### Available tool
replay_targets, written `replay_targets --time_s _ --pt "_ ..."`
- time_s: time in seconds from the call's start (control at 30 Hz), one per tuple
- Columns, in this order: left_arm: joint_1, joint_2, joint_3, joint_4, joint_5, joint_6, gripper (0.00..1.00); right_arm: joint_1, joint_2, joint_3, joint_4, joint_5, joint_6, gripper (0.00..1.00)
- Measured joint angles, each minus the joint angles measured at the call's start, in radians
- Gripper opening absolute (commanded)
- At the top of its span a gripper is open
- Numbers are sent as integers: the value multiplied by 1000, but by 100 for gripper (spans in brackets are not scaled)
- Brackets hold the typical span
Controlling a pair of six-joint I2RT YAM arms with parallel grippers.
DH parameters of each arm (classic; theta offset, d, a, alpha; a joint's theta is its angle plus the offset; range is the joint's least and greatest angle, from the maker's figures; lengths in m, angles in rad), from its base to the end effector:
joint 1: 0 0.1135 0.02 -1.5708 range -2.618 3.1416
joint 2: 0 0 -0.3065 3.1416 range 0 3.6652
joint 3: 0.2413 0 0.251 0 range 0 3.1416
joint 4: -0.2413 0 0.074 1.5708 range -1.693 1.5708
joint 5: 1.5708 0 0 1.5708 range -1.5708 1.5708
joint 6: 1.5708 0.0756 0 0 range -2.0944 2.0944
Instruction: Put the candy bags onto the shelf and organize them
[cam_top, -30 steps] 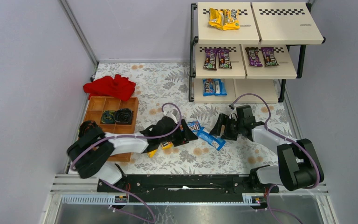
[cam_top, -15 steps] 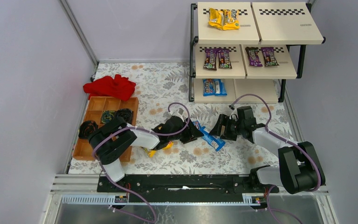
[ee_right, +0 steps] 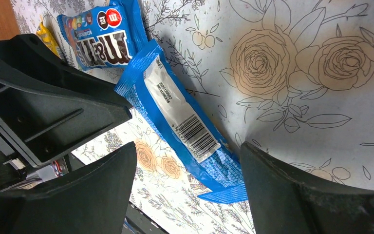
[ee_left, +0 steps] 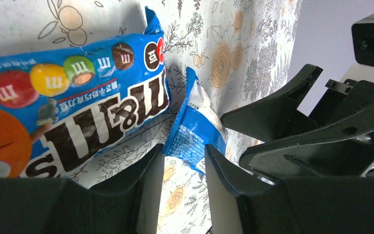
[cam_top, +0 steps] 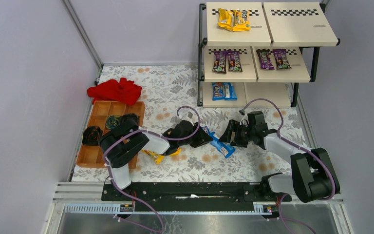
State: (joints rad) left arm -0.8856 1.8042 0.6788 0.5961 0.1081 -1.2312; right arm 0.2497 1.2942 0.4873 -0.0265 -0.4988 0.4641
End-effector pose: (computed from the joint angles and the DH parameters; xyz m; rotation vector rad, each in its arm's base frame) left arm 0.2334 -0.2984 0.1423 -0.3418 2.3946 -1.2728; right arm 0.2261 0.0950 0.1699 0.0226 2.4770 0.9211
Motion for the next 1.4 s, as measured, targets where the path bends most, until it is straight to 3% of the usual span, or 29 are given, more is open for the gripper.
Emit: replay_targets --time_s 0.17,0.6,0.83,0.93,1.0,1.17,1.4 --pt "14 19 3 18 3 2 32 0 0 0 -2 0 0 83" --pt "42 46 3 72 59 7 0 0 0 0 -16 0 2 84" --pt "54 7 2 71 96 27 0 0 -23 0 -40 0 1 88" --pt "62 -57 0 48 107 37 0 0 -51 0 -48 -2 -2 91" --pt "71 -105 -1 32 117 45 0 0 -72 0 -48 -12 -9 99" --pt "114 -235 2 -69 129 60 0 11 -123 3 -48 -30 -32 100" --pt "166 -338 11 -260 130 64 0 187 -137 60 -69 37 -70 100"
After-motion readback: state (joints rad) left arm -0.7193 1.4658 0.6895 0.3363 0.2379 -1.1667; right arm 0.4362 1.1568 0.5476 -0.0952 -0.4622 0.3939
